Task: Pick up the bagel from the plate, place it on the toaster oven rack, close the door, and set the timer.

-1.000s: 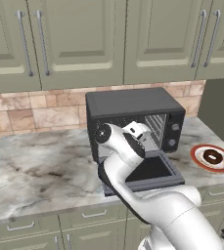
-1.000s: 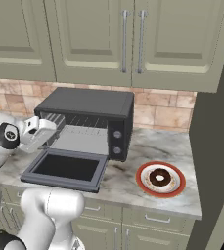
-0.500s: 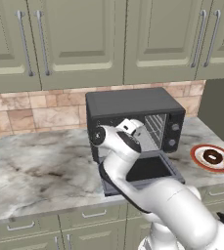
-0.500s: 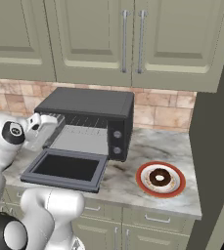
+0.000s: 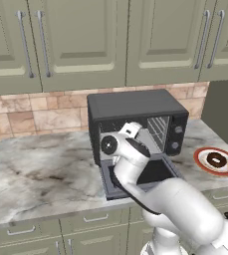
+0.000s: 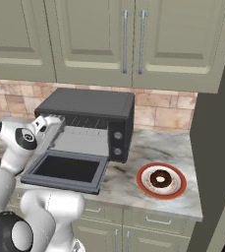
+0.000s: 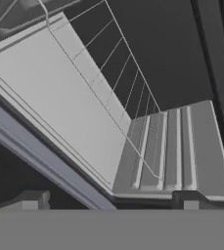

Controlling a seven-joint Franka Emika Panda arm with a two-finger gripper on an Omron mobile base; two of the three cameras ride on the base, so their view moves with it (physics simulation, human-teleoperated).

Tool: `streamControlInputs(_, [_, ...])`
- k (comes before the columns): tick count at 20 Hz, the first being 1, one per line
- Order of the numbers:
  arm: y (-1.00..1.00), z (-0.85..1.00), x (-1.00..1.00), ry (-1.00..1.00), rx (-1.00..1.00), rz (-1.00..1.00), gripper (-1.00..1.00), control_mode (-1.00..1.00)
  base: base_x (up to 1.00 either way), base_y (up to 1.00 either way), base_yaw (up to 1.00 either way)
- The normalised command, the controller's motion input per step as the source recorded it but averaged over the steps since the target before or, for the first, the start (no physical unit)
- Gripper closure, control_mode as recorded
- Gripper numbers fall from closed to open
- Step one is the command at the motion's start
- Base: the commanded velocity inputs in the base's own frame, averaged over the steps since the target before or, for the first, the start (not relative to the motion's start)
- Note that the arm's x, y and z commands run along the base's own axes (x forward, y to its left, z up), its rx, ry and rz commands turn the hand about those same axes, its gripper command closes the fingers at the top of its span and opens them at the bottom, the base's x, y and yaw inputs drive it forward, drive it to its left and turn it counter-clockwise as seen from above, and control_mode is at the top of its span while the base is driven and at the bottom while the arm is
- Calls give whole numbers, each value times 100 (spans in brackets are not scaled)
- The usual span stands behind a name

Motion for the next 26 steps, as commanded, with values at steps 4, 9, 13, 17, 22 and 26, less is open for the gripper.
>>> streamControlInputs(4, [-3, -12, 21, -1, -3, 4, -100, -100, 0, 0, 0])
streamControlInputs(9, [0, -5, 28, -2, -5, 0, -100, -100, 0, 0, 0])
streamControlInputs(13, [0, -3, 36, 0, -6, 0, -100, -100, 0, 0, 0])
streamControlInputs(17, [0, -4, 42, 0, -5, 0, -100, -100, 0, 0, 0])
streamControlInputs(22, [0, -9, 39, 0, -6, 0, -100, -100, 0, 0, 0])
streamControlInputs(26, [0, -14, 36, 0, -6, 0, -100, -100, 0, 0, 0])
